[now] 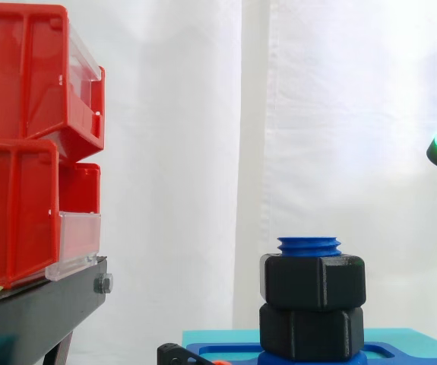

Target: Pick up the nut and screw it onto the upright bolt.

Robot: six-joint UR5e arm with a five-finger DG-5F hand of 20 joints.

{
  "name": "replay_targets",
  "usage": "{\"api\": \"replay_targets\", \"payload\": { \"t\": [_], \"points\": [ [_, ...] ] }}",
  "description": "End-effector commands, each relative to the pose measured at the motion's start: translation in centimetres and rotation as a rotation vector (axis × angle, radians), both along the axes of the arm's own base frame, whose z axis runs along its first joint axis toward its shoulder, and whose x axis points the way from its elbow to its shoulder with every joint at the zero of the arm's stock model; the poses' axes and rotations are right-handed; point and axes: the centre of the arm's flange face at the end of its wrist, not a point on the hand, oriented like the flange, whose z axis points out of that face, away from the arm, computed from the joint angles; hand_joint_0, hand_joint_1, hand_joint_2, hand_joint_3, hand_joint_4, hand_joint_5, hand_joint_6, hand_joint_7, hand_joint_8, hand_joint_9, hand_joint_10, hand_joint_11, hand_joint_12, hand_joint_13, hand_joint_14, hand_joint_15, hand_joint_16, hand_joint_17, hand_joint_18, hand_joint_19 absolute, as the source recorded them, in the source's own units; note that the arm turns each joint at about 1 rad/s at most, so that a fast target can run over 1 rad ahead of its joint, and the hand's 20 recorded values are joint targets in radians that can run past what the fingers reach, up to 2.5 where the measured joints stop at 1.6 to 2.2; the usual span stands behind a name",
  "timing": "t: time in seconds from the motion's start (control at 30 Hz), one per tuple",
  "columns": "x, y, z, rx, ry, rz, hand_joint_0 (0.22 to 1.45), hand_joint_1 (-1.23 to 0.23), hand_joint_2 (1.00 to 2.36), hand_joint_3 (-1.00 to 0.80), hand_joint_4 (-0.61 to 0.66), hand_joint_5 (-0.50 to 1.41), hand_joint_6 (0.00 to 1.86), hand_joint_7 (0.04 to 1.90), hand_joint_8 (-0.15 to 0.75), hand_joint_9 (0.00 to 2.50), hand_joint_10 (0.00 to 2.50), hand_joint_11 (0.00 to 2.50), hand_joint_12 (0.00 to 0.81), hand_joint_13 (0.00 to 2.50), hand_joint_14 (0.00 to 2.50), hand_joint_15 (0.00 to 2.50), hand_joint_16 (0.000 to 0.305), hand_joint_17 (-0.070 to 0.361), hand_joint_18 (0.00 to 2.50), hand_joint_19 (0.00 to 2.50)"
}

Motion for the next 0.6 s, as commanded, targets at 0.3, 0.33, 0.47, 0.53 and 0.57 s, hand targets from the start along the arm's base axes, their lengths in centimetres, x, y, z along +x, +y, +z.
{"api": "replay_targets", "payload": {
  "t": [0.3,0.33,0.47,0.53,0.57],
  "points": [
    [-0.01,0.02,-0.05,0.000,0.001,0.000,0.49,-0.54,1.00,-0.50,0.03,-0.23,0.50,0.67,0.171,0.16,0.00,0.00,0.322,0.00,0.00,0.00,0.050,0.112,0.00,0.01],
    [0.02,0.03,0.02,0.000,-0.001,0.000,0.49,-0.54,1.00,-0.50,0.02,-0.22,0.50,0.63,0.172,0.18,0.00,0.00,0.322,0.00,0.00,0.00,0.049,0.111,0.00,0.01],
    [0.02,0.03,0.02,0.000,-0.001,0.000,0.49,-0.54,1.00,-0.50,0.01,-0.23,0.50,0.68,0.162,0.13,0.00,0.00,0.319,0.00,0.00,0.00,0.048,0.109,0.00,0.01],
    [-0.01,0.02,0.10,0.000,-0.002,0.000,0.49,-0.53,1.00,-0.50,0.02,-0.23,0.50,0.62,0.165,0.16,0.00,0.00,0.320,0.00,0.00,0.00,0.049,0.110,0.00,0.01],
    [-0.04,0.02,0.03,0.000,-0.001,0.000,0.49,-0.53,1.00,-0.50,0.01,-0.23,0.50,0.62,0.166,0.16,0.00,0.00,0.320,0.00,0.00,0.00,0.049,0.110,0.00,0.01]
  ]
}}
